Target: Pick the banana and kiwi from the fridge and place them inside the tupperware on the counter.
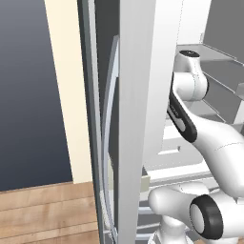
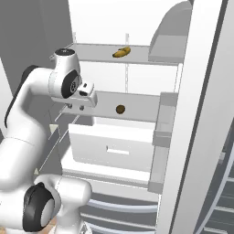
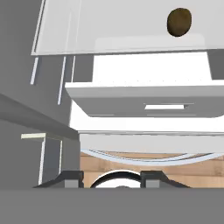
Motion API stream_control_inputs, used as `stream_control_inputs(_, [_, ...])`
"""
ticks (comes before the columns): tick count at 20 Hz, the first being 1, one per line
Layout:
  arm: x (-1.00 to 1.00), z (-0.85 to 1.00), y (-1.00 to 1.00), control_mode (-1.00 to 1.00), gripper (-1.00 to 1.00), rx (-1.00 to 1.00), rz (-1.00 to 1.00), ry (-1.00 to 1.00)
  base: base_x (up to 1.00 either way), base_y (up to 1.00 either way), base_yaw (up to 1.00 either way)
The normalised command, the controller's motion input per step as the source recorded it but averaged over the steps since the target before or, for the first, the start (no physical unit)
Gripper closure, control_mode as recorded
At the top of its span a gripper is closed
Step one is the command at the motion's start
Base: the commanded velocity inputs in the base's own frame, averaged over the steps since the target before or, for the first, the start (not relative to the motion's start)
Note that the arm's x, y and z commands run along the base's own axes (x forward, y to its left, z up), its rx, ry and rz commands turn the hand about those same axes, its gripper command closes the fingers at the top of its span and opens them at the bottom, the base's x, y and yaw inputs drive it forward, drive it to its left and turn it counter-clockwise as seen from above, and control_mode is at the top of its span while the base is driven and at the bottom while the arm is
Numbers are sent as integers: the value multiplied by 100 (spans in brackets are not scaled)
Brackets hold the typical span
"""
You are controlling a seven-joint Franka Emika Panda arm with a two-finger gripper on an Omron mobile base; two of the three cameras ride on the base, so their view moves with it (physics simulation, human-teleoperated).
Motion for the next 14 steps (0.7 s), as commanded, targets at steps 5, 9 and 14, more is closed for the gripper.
stream_control_inputs(5, [-14,0,-4,-100,-100,0,0,-5,0,0,0])
stream_control_inputs(9, [-32,0,-28,-100,-100,0,-1,-17,0,0,0])
stream_control_inputs(14, [-16,0,-39,-100,-100,0,-5,-11,0,0,0])
